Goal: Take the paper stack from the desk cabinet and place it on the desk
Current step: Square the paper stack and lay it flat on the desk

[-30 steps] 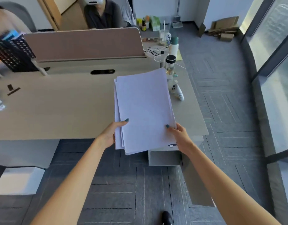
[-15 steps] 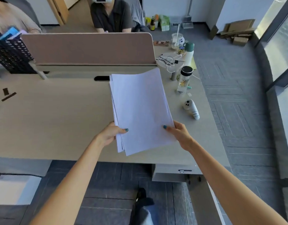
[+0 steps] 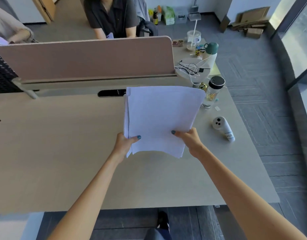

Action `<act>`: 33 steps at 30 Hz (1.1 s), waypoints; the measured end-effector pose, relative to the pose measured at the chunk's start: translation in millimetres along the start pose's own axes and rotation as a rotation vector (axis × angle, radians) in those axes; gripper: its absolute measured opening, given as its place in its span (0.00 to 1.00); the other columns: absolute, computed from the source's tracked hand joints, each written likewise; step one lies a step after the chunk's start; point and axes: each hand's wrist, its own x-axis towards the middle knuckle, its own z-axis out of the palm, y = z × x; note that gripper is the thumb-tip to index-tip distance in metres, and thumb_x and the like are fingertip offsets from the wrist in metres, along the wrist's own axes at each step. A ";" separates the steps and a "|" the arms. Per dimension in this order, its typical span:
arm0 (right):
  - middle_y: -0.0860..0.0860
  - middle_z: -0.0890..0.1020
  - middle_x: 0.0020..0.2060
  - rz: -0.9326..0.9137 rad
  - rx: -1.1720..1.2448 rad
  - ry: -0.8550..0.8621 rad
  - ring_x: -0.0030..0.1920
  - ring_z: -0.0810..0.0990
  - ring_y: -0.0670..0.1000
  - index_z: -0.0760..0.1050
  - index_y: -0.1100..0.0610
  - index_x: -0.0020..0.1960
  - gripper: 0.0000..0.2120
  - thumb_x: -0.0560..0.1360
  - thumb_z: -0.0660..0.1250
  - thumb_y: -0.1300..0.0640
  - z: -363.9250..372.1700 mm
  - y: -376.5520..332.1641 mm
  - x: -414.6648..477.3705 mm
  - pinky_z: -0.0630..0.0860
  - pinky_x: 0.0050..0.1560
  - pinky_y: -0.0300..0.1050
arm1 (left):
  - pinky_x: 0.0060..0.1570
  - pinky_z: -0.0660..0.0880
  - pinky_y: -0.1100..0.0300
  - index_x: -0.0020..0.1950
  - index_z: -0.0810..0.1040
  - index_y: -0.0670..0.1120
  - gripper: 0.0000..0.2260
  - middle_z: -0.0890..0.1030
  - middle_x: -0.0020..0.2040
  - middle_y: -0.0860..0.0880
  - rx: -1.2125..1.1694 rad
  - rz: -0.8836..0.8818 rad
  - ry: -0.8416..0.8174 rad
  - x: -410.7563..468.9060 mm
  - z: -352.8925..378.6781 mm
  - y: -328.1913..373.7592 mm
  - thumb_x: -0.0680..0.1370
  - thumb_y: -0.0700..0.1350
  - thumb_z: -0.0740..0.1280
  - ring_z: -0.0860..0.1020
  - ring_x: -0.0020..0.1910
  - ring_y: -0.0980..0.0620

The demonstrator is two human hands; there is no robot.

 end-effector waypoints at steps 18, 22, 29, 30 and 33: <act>0.56 0.85 0.43 -0.043 -0.057 -0.076 0.43 0.83 0.51 0.82 0.62 0.45 0.11 0.63 0.75 0.63 -0.2 5.9 9.2 0.79 0.45 0.49 | 0.59 0.77 0.50 0.56 0.82 0.44 0.19 0.85 0.55 0.47 -0.063 -0.022 -0.129 33.9 -14.6 -28.5 0.65 0.40 0.77 0.83 0.55 0.48; 0.57 0.85 0.53 -0.081 -0.048 -0.173 0.53 0.84 0.54 0.81 0.57 0.54 0.19 0.63 0.77 0.60 0.6 -12.3 11.7 0.80 0.54 0.50 | 0.58 0.77 0.54 0.61 0.79 0.44 0.25 0.85 0.57 0.50 -0.077 0.081 -0.256 39.8 -41.7 0.5 0.65 0.42 0.77 0.83 0.57 0.52; 0.56 0.85 0.51 -0.085 0.065 -0.164 0.50 0.83 0.53 0.81 0.57 0.53 0.18 0.63 0.75 0.62 1.7 -14.3 9.0 0.79 0.53 0.50 | 0.63 0.74 0.48 0.65 0.76 0.45 0.25 0.83 0.61 0.47 -0.131 0.068 -0.323 39.1 -27.0 -6.9 0.68 0.37 0.73 0.80 0.61 0.47; 0.55 0.85 0.49 -0.092 0.076 -0.160 0.49 0.83 0.52 0.81 0.55 0.51 0.17 0.63 0.75 0.63 4.1 -11.9 9.2 0.79 0.52 0.49 | 0.63 0.74 0.46 0.64 0.77 0.45 0.25 0.83 0.61 0.46 -0.160 0.055 -0.318 38.7 -21.4 -11.4 0.67 0.36 0.73 0.80 0.61 0.46; 0.52 0.85 0.47 -0.105 0.097 -0.146 0.48 0.83 0.51 0.82 0.51 0.47 0.14 0.64 0.75 0.64 7.9 -6.7 8.5 0.79 0.52 0.50 | 0.64 0.73 0.46 0.58 0.81 0.53 0.22 0.83 0.60 0.47 -0.201 0.056 -0.334 34.4 -6.3 -18.6 0.68 0.33 0.71 0.79 0.63 0.44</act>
